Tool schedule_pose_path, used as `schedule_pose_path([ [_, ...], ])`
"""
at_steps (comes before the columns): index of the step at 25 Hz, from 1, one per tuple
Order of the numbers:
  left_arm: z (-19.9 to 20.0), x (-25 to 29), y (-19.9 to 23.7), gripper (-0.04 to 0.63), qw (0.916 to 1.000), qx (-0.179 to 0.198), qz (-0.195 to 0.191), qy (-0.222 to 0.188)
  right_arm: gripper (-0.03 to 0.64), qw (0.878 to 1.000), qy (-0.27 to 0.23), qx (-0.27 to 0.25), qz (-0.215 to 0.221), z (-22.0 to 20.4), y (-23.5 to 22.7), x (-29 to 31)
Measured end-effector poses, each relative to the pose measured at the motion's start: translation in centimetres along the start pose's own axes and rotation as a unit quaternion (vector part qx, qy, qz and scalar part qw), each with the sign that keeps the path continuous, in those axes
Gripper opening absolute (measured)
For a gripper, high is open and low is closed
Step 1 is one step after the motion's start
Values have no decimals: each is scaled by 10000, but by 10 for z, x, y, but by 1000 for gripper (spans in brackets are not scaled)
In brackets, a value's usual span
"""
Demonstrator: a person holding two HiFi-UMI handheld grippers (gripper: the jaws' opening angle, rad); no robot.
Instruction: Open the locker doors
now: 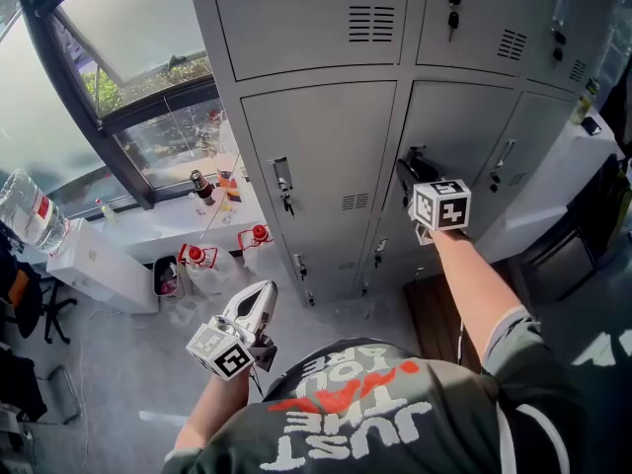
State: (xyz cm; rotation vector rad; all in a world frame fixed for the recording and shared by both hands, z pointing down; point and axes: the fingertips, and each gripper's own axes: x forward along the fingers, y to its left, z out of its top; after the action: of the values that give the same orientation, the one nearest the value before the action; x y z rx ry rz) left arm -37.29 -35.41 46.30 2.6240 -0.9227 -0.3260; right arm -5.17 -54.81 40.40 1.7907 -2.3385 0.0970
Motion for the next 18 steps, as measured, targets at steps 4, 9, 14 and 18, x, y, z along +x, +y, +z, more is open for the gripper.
schedule_pose_path([
  [4, -1, -3, -1, 2, 10000, -26, -43, -12, 118, 9997, 104, -47, -221, -1, 1, -4],
  [9, -2, -8, 3, 2, 10000, -43, -34, -34, 118, 9986, 222, 39, -468, -1, 0, -7],
  [14, 0, -7, 0, 2, 9999, -128, -98, -56, 118, 9987, 199, 65, -471, -5, 0, -12],
  [18, -2, -5, 0, 2, 9999, -78, -103, -9, 118, 9993, 173, 76, -325, -6, 3, -22],
])
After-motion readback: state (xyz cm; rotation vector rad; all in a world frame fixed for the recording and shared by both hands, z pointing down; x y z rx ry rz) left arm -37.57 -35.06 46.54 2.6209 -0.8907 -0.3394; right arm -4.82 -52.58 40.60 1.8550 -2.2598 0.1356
